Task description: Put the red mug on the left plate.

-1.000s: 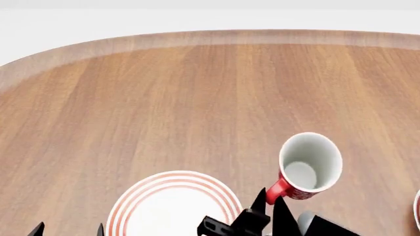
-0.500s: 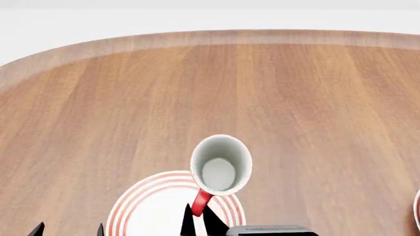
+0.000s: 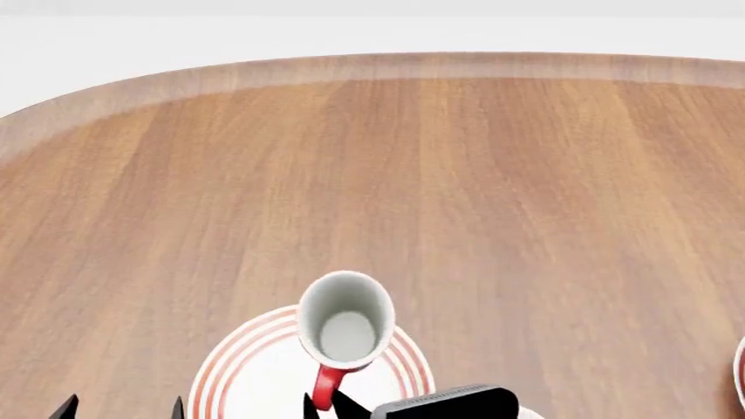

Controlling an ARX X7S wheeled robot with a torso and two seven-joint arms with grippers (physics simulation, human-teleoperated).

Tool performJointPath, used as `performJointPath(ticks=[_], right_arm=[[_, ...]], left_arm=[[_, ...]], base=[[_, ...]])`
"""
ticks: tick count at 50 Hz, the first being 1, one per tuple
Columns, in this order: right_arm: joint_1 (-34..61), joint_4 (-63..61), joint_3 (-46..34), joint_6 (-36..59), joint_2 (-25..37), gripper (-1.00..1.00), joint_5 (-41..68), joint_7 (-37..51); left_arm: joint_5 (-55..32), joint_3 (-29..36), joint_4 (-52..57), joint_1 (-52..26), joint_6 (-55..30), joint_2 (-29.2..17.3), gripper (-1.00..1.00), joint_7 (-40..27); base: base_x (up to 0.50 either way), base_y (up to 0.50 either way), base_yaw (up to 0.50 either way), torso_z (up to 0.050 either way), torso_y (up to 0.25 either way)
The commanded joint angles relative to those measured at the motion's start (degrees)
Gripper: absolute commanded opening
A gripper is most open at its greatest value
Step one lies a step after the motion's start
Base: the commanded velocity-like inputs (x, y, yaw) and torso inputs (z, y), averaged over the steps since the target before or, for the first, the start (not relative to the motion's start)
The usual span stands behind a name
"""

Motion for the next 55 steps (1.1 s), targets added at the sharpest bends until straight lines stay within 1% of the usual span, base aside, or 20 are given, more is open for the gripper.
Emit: performJointPath(ticks=[1, 4, 6, 30, 32, 51, 55], right_arm=[[2.4, 3.2, -0.9, 2.0, 0.2, -1.00, 1.7, -4.3], [2.5, 3.3, -0.8, 2.6, -0.1, -1.00, 3.3, -4.9], [2.8, 3.9, -2.3, 1.6, 0.0, -1.00, 0.2, -5.5], [7.5, 12.0, -3.6, 2.9, -2.8, -1.00, -1.4, -6.4], [6.6, 9.6, -2.8, 3.6, -2.0, -1.00, -0.3, -4.7], [6.7, 9.5, -2.9, 3.5, -1.8, -1.00, -0.2, -4.6], [8.2, 14.0, -2.2, 2.9, -3.5, -1.00, 1.0, -6.7]], left_arm=[[-0.1, 0.2, 0.0, 0.0, 0.0, -0.2, 1.00, -0.2], [-0.2, 0.2, 0.0, -0.1, 0.0, -0.2, 1.00, -0.2], [-0.2, 0.3, 0.1, -0.1, 0.1, -0.2, 1.00, -0.3], [-0.5, 0.6, -0.3, -0.3, 0.2, -0.4, 1.00, -0.6], [-0.5, 0.6, -0.3, -0.4, 0.3, -0.5, 1.00, -0.6], [-0.8, 1.0, -0.4, -0.5, 0.4, -0.7, 1.00, -0.9], [-0.9, 1.0, -0.4, -0.6, 0.4, -0.7, 1.00, -0.8]], base=[[0.00, 0.00, 0.00, 0.000, 0.010], [0.00, 0.00, 0.00, 0.000, 0.000], [0.00, 0.00, 0.00, 0.000, 0.000], [0.00, 0.00, 0.00, 0.000, 0.000], [0.00, 0.00, 0.00, 0.000, 0.000], [0.00, 0.00, 0.00, 0.000, 0.001], [0.00, 0.00, 0.00, 0.000, 0.000]])
